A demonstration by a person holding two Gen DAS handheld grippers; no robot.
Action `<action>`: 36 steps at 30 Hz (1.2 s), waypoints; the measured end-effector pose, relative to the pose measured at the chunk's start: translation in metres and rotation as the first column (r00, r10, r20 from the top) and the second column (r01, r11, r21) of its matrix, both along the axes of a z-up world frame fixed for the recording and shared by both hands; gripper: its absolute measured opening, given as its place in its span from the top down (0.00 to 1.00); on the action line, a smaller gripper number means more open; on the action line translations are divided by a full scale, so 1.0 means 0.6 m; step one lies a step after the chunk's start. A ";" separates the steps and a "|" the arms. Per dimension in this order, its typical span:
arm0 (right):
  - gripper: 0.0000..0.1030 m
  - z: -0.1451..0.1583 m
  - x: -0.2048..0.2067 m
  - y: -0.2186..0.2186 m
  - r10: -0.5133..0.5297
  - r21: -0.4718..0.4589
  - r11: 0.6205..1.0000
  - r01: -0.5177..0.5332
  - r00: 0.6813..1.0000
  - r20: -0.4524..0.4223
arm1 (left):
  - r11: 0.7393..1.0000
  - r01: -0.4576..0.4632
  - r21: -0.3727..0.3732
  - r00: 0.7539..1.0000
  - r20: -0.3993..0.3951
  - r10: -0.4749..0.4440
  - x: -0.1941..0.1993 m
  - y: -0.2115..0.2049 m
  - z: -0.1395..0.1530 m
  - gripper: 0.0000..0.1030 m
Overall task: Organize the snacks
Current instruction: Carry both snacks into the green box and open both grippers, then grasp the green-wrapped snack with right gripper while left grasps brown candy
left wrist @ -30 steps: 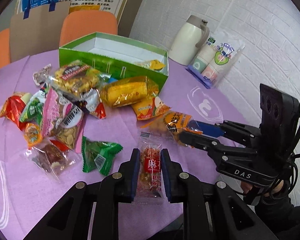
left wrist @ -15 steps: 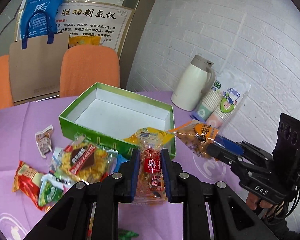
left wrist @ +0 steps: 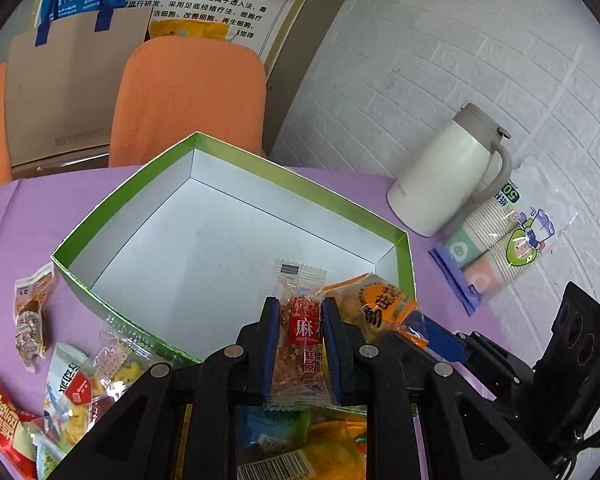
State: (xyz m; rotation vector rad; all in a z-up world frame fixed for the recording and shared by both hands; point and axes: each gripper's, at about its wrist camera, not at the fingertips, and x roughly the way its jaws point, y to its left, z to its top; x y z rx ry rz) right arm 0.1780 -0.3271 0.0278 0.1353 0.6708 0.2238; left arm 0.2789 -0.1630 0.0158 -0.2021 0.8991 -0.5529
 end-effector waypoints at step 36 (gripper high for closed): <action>0.00 0.028 -0.243 0.063 0.158 0.065 0.985 -0.162 0.986 0.059 | 0.984 -0.111 0.138 0.985 0.146 0.091 -0.315 0.192 0.012 0.16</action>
